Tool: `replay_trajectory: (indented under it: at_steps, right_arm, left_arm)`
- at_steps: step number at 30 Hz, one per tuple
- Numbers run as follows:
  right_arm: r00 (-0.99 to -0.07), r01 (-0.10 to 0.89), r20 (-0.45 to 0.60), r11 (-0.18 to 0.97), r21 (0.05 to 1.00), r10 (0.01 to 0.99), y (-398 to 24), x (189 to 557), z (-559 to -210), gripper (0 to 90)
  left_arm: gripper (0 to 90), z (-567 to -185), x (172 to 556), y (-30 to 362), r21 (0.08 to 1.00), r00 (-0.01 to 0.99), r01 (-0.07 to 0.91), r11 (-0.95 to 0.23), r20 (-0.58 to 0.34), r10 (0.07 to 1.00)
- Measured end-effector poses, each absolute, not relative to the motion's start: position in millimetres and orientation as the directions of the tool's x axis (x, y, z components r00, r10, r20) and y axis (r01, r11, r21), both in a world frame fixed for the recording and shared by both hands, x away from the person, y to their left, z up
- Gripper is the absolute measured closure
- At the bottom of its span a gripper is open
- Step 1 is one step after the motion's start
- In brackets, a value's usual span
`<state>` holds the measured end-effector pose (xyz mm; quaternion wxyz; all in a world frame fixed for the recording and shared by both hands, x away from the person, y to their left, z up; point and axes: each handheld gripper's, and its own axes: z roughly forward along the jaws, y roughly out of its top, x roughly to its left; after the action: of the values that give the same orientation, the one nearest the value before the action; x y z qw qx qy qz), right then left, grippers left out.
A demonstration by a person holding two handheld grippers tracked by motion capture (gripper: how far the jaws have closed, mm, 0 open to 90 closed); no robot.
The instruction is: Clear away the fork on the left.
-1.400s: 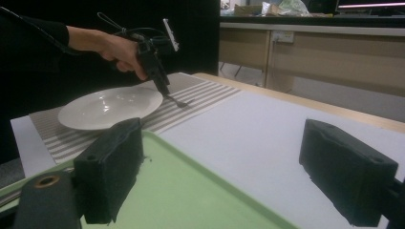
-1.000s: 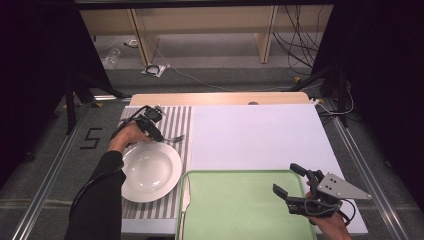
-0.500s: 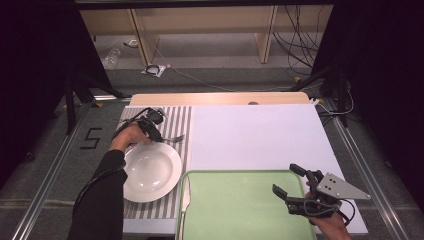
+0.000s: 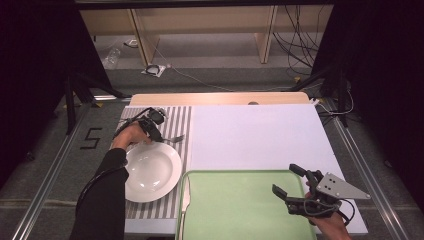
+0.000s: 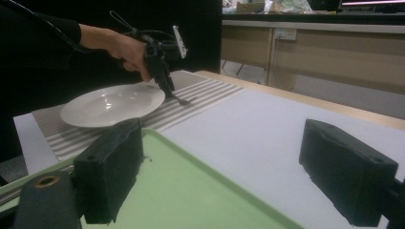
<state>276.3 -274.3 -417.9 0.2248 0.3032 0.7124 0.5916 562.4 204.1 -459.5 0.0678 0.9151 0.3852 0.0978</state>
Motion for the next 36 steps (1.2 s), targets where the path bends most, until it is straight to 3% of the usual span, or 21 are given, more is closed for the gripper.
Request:
replay_trajectory:
  at_steps: [9,36]
  right_arm:
    - [-0.715,0.162,0.037,0.114,0.98,0.698,-275.1,275.3,-417.1,16.0]
    - [-0.714,0.161,0.036,0.113,0.98,0.699,-275.7,275.9,-416.8,16.1]
  left_arm:
    - [57.3,-459.7,564.7,208.0,0.2,0.659,0.725,-0.658,0.072,0.748]
    - [82.3,-459.6,563.0,209.3,0.219,0.663,0.729,-0.648,0.008,0.748]
